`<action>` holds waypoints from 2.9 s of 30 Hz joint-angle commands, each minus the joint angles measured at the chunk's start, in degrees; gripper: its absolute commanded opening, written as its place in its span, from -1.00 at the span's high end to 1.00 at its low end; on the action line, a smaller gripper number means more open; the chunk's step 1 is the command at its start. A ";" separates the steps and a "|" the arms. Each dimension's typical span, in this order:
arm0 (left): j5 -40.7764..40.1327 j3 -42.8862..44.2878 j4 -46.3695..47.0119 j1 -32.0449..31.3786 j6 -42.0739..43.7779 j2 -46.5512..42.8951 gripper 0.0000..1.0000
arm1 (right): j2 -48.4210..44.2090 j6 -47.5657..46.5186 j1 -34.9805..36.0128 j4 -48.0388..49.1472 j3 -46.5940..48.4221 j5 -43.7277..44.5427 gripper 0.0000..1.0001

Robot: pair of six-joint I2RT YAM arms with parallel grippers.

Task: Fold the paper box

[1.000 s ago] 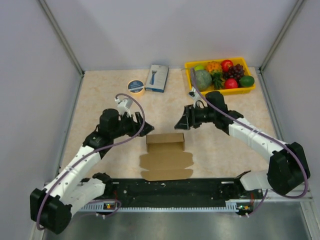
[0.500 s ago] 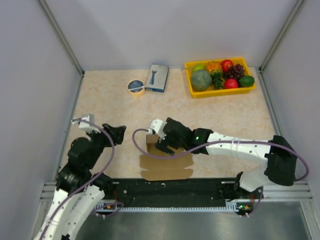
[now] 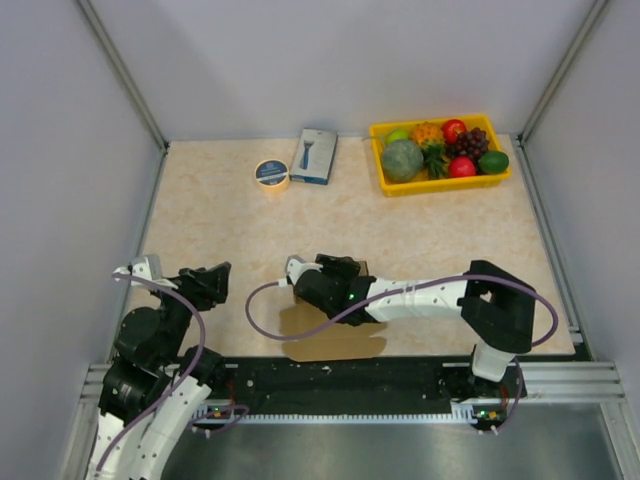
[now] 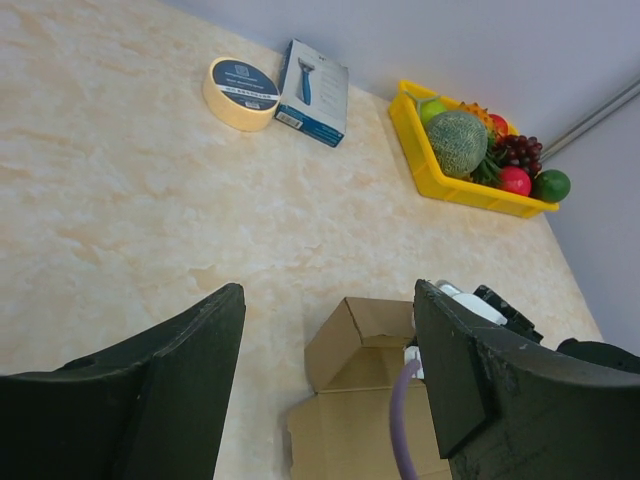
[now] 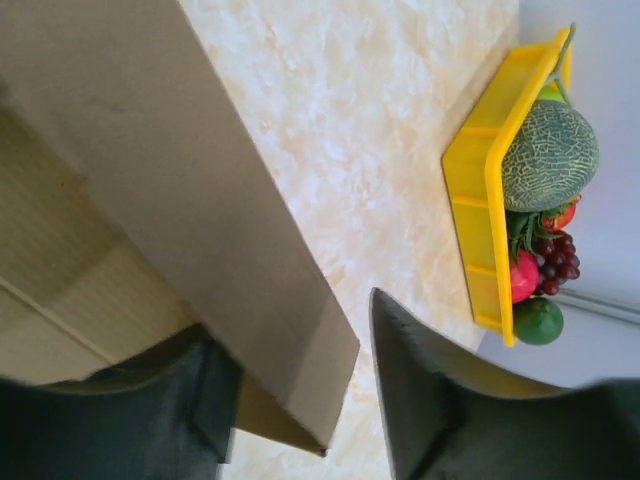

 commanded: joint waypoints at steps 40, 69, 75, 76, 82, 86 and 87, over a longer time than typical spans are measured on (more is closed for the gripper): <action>34.01 -0.45 18.50 0.22 -3.71 28.51 -0.59 | -4.99 53.04 -33.05 -23.87 0.64 -49.18 0.95; 17.53 1.11 18.10 -16.83 5.77 44.33 -0.50 | -24.57 55.09 -38.83 -2.33 -15.79 -59.73 -0.68; 14.54 3.66 17.57 -16.83 11.13 47.67 0.06 | -26.70 40.15 -47.73 -0.58 -10.20 -69.30 -0.73; 14.45 4.28 17.14 -16.83 12.01 48.29 0.24 | -26.00 38.48 -48.78 0.73 -9.21 -70.79 -0.73; 15.67 7.61 14.94 -16.66 22.37 51.63 0.67 | -21.34 27.93 -49.23 15.07 -5.09 -84.25 -0.71; 15.06 10.60 12.30 -16.66 28.97 50.67 0.74 | -16.95 20.90 -50.89 9.97 1.33 -90.18 -0.68; 15.23 10.87 12.21 -16.57 29.67 50.23 0.77 | -16.42 18.28 -50.90 9.19 1.87 -91.88 -0.67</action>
